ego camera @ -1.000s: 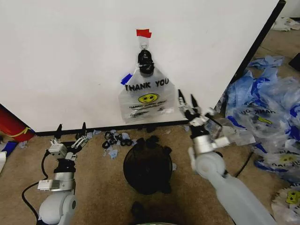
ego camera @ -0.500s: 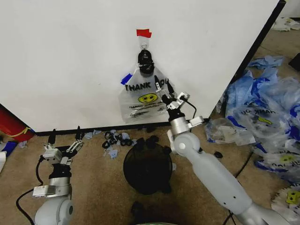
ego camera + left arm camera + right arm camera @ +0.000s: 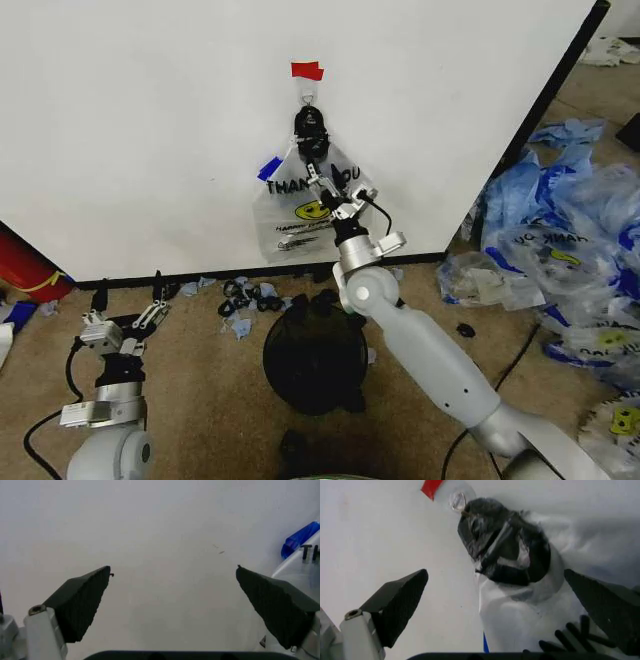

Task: Pick up the garbage bag from the wall and place it over the trash bin.

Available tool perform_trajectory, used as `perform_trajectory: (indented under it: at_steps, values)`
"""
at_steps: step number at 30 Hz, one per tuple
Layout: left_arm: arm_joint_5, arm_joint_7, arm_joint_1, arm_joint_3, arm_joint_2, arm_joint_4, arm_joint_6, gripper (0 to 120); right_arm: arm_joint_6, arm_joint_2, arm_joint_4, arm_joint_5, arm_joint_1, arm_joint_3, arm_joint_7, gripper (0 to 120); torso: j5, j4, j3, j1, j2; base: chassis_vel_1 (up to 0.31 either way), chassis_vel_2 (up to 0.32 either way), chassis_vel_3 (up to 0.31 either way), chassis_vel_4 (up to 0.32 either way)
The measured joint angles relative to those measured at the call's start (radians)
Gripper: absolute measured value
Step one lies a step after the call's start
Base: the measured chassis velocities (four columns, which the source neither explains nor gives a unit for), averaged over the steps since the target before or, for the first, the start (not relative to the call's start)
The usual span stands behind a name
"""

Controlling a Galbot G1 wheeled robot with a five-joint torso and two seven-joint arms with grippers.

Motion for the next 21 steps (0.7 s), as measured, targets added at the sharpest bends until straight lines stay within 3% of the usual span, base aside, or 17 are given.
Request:
perform_trajectory:
  at_steps: [11, 21]
  values:
    - [-0.002, 0.000, 0.015, -0.017, -0.013, -0.006, -0.006, 99, 0.000, 0.057, -0.116, 0.025, 0.058, -0.004, -0.043, 100, 0.0000, -0.0001, 0.000, 0.000, 0.000, 0.000, 0.000, 0.000, 0.000]
    - [0.008, 0.000, 0.011, -0.012, -0.031, 0.001, -0.012, 98, 0.000, 0.067, -0.111, 0.028, 0.072, -0.005, -0.049, 100, 0.0000, -0.0001, 0.000, 0.000, 0.000, 0.000, 0.000, 0.000, 0.000]
